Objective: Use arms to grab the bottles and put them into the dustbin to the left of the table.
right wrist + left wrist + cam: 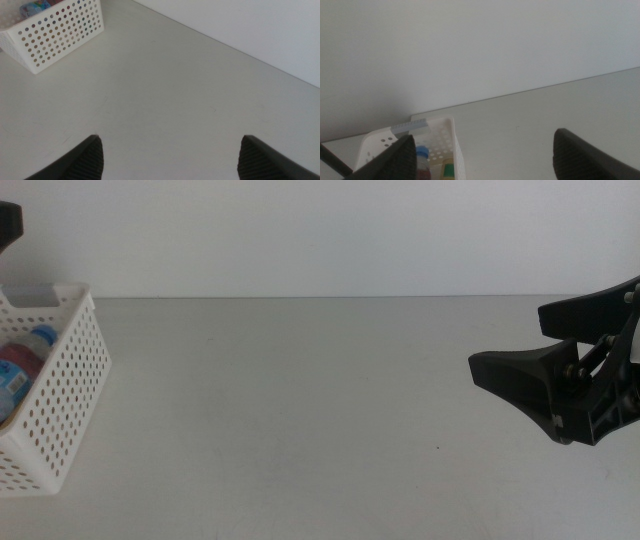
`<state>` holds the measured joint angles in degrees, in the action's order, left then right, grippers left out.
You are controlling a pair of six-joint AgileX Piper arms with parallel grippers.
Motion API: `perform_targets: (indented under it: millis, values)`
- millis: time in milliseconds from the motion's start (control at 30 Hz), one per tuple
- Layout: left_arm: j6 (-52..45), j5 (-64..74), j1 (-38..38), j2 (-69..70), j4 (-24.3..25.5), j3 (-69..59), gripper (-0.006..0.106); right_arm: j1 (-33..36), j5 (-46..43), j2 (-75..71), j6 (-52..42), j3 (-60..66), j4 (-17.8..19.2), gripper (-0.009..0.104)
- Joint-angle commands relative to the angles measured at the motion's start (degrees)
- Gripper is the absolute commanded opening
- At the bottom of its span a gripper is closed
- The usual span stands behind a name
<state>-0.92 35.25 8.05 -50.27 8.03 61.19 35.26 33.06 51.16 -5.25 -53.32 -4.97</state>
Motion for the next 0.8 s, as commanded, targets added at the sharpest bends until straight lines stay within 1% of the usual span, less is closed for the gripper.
perform_targets:
  millis: [0, 67, 133, 200, 300, 367, 467, 567, 667, 767]
  values:
    - [0.92, -4.27, 0.32, 0.57, 0.40, 1.56, 0.093, 0.18, -3.95, -0.55, -0.26, -2.13, -0.50, 0.071]
    - [0.92, -4.27, 0.32, 0.57, 0.40, 1.56, 0.093, 0.12, -4.15, -0.78, -0.26, -2.01, -1.61, 0.071]
    - [0.92, -4.27, 0.32, 0.57, 0.35, 1.56, 0.093, 0.12, -4.44, -1.36, -0.26, -1.55, -1.47, 0.071]
    - [0.92, -4.50, 0.32, 0.66, -0.09, 0.58, 0.093, 0.12, -4.72, -1.98, -0.26, -0.73, -0.05, 0.071]
    - [0.92, -4.86, 0.32, 3.07, -2.93, -2.33, 0.093, -1.53, -5.71, -3.58, -0.26, 1.21, 2.73, 0.071]
    - [0.92, -6.55, 0.32, 5.85, -4.13, -5.84, 0.093, -4.71, -7.08, -5.72, -0.26, 2.89, 3.41, 0.071]
    - [0.92, -11.86, 0.32, 10.36, -5.87, -12.64, 0.093, -11.17, -11.63, -10.02, -0.26, 6.86, 3.03, 0.071]
    - [0.92, -16.92, 0.32, 14.75, -6.12, -18.62, 0.093, -17.90, -15.63, -15.11, -0.26, 12.10, 2.63, 0.071]
    - [0.92, -20.85, 0.32, 19.33, -6.12, -24.07, 0.093, -23.51, -16.59, -21.19, -0.26, 18.00, 2.24, 0.071]
    - [0.92, -23.17, 0.32, 24.00, -6.17, -29.45, 0.093, -26.76, -16.48, -27.65, -0.26, 24.65, 1.07, 0.071]
